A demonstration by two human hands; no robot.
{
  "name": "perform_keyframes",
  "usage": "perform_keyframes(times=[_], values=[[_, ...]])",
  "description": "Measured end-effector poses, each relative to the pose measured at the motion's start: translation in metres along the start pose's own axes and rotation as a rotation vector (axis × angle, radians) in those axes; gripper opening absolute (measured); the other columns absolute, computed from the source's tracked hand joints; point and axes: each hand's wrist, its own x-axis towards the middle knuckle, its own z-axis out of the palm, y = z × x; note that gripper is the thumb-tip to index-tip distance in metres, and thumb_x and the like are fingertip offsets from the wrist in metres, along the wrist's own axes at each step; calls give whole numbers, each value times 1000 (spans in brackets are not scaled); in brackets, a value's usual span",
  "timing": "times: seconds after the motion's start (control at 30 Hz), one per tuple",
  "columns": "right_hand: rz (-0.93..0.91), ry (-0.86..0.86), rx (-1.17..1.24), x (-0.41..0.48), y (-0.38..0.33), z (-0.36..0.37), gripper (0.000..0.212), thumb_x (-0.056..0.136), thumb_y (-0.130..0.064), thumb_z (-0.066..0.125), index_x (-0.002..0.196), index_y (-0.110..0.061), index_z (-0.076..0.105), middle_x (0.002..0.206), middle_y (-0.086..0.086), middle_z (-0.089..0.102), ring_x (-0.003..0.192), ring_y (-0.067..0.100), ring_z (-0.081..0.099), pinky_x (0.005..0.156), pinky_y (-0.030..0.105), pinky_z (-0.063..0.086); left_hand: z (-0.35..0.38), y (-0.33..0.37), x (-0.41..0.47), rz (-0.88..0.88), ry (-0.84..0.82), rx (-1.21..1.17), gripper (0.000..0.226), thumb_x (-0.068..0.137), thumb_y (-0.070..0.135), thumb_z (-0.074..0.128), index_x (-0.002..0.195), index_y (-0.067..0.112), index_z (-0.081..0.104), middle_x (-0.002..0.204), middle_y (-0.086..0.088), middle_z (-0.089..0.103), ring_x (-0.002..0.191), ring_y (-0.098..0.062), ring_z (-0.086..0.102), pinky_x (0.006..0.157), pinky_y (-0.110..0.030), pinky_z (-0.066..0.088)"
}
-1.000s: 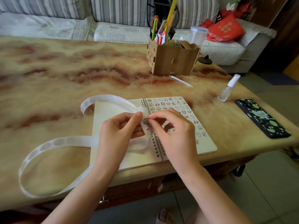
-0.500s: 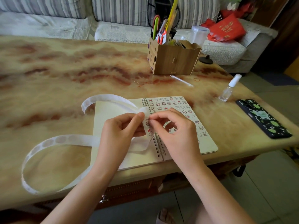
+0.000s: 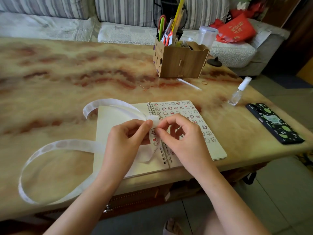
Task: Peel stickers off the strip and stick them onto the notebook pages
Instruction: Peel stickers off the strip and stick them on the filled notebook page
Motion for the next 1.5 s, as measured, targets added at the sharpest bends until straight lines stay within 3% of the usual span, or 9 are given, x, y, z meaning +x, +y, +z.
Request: perform_keyframes(times=[0.23,0.33,0.43,0.53,0.63,0.8,1.0,1.5], values=[[-55,-35,-110,-5,-1,-3,4,87,-15,67,85,-17,64,79,-13,60,70,4,51,66,12,40,0,-5,3,-13,33,104,22,89,24,62,78,7,71,70,-6,73,71,-18,72,73,-37,59],[-18,-29,-24,-7,-5,-8,3,88,-17,66,85,-17,64,81,-10,63,70,9,53,65,19,45,1,-7,4,-25,50,106,24,89,24,62,77,5,71,69,-9,72,67,-19,71,71,-39,58],[128,-26,150,-6,-6,-21,3,86,-16,67,84,-19,67,75,-13,65,68,1,57,65,16,48,1,-9,4,-37,47,119,26,89,25,61,78,3,70,73,-15,72,69,-24,71,73,-44,59],[320,-72,240,0,2,-47,3,81,-13,70,84,-11,69,65,-7,64,60,5,55,57,17,47,1,-11,4,-53,36,142,26,89,25,61,78,3,70,74,-14,72,70,-25,72,77,-48,58],[491,-169,137,2,16,-81,6,79,-12,71,84,-8,70,63,-3,65,59,10,55,55,21,46,1,-13,5,-56,25,182,24,89,26,61,78,6,71,73,-9,73,71,-24,72,79,-50,56],[645,-176,-38,1,33,-122,5,82,-9,70,84,-5,69,57,0,60,52,12,48,53,20,43,1,-17,6,-56,33,217,23,89,26,61,77,9,71,70,-8,73,69,-24,72,80,-48,56],[695,-279,-110,2,37,-122,2,84,-8,68,84,-6,68,53,-5,61,47,4,51,51,19,41,3,-16,5,-54,24,224,23,89,24,61,79,6,71,73,-10,74,71,-28,72,77,-41,57],[705,-190,-162,-1,40,-116,8,83,-9,69,87,-2,69,49,-8,60,42,0,50,49,13,44,3,-18,6,-39,41,244,22,89,24,62,75,10,71,67,-7,72,64,-22,70,76,-44,56]])
